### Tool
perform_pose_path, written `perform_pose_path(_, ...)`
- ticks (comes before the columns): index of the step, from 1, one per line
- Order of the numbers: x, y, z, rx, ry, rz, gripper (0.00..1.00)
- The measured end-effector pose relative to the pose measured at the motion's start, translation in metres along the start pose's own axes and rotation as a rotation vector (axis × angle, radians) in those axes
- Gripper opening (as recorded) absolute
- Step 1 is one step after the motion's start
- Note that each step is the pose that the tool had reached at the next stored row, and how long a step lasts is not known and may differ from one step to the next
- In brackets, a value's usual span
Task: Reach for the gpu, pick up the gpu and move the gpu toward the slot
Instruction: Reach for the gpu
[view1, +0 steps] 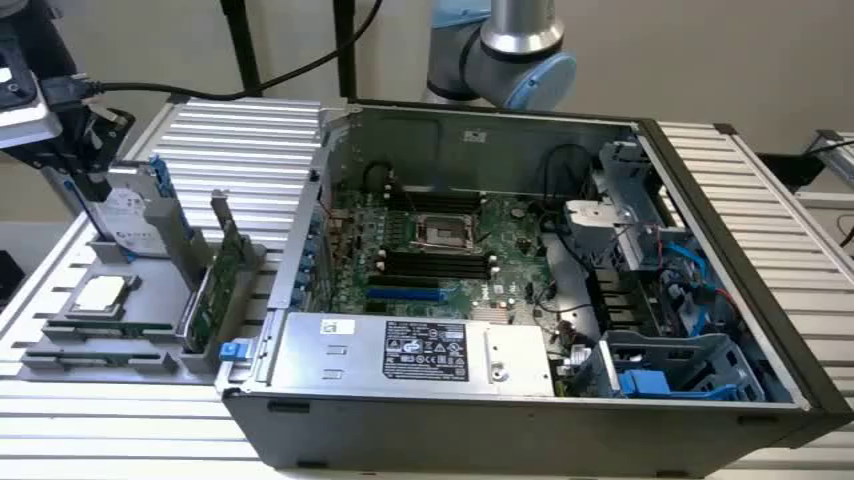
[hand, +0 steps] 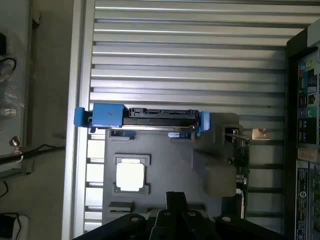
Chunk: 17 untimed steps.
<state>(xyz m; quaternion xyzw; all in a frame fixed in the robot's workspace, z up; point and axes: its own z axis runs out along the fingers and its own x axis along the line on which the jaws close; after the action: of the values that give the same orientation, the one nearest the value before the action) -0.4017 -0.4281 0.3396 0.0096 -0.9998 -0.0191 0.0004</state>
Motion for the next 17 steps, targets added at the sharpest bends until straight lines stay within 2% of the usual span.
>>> perform_pose_path(14, 0.0000, 0.0000, 0.0000, 0.0000, 0.0000, 0.000, 0.11)
perform_pose_path(17, -0.0028, -0.0027, -0.0001, 0.0001, 0.0002, 0.000, 0.11)
